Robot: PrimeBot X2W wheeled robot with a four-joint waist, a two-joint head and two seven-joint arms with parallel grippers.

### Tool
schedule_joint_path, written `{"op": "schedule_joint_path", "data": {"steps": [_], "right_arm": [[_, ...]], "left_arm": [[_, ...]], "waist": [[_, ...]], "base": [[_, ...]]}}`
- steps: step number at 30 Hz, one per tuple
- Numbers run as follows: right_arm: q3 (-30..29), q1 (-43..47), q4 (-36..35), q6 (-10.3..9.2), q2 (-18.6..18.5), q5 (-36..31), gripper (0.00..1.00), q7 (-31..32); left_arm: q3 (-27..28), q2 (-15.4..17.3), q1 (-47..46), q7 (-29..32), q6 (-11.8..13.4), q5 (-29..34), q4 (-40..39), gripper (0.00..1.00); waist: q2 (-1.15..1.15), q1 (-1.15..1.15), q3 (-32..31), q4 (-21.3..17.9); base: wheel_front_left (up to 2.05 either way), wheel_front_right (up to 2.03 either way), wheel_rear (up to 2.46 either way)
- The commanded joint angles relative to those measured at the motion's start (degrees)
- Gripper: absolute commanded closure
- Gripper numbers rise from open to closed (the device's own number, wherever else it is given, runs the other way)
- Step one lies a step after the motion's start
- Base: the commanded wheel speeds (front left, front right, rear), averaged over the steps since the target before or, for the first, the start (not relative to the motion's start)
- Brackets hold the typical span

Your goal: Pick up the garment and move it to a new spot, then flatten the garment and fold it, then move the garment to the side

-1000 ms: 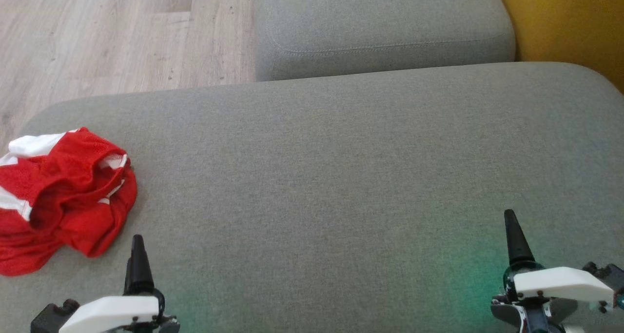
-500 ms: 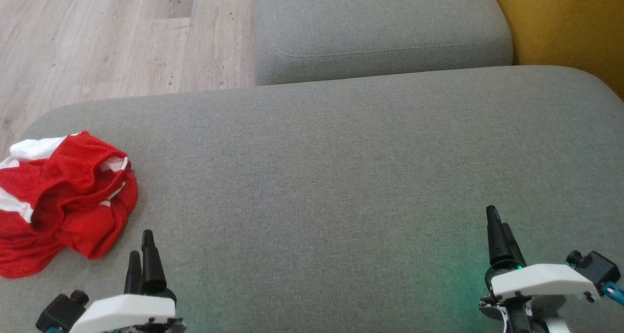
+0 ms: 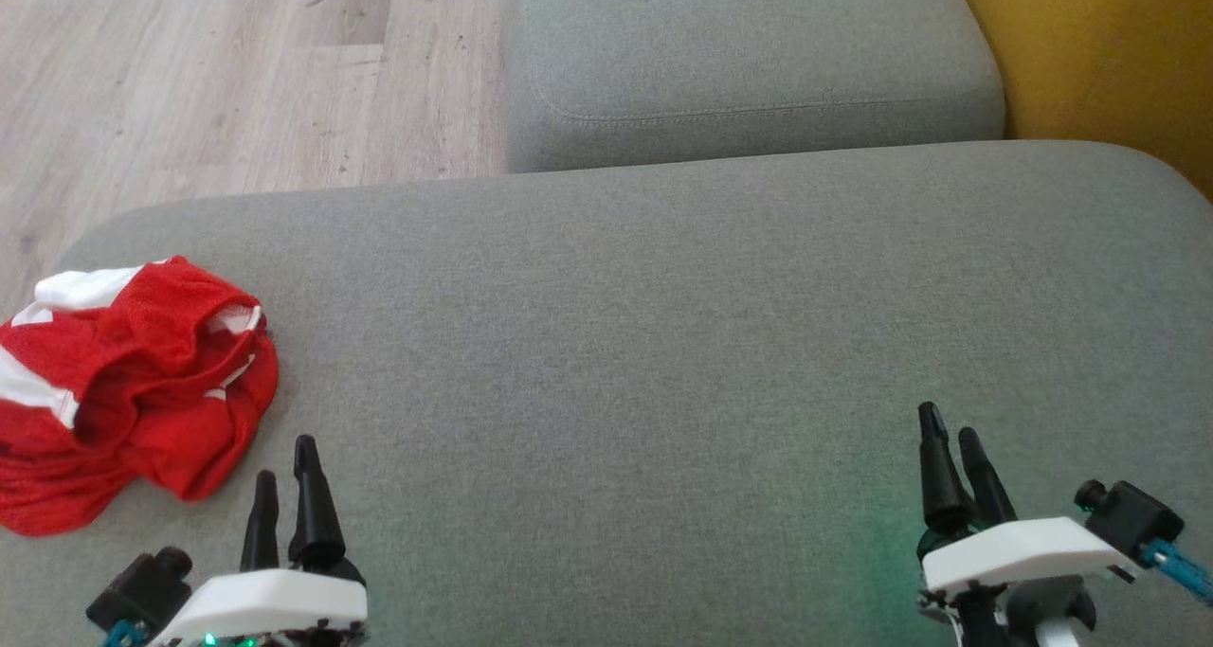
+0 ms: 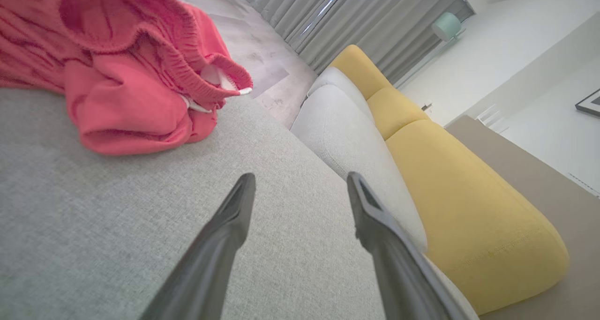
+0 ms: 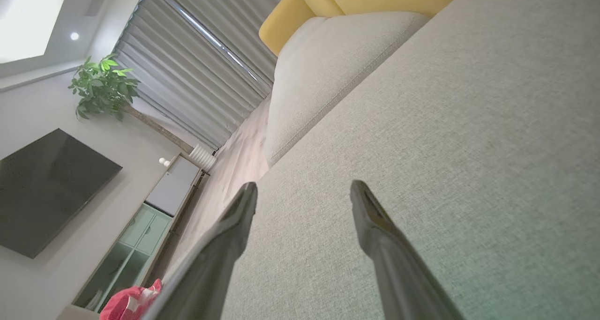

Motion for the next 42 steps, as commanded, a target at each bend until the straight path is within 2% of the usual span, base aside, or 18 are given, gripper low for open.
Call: {"op": "schedule_joint_path", "data": {"steps": [1, 25, 42], "right_arm": [[1.32, -1.86, -2.30, 0.47, -0.73, -1.74, 0.00, -0.98], [5.40, -1.11, -3.15, 0.67, -1.09, -19.44, 0.00, -5.81], [6.17, -0.36, -2.80, 0.80, -1.33, -29.32, 0.00, -8.91]], "left_arm": [[0.24, 0.79, -1.26, -0.89, 0.05, 1.73, -2.47, 0.00], [-3.50, 1.24, 0.49, -5.73, 1.26, 19.02, -5.59, 0.00], [-3.61, 1.52, 0.92, -8.83, 2.01, 28.61, -4.05, 0.00]], "waist": [[0.00, 0.00, -0.04, -0.01], [0.00, 0.00, -1.27, -0.10], [0.00, 0.00, -1.88, -0.44]], "base": [[0.00, 0.00, 0.00], [0.00, 0.00, 0.00], [0.00, 0.00, 0.00]]}}
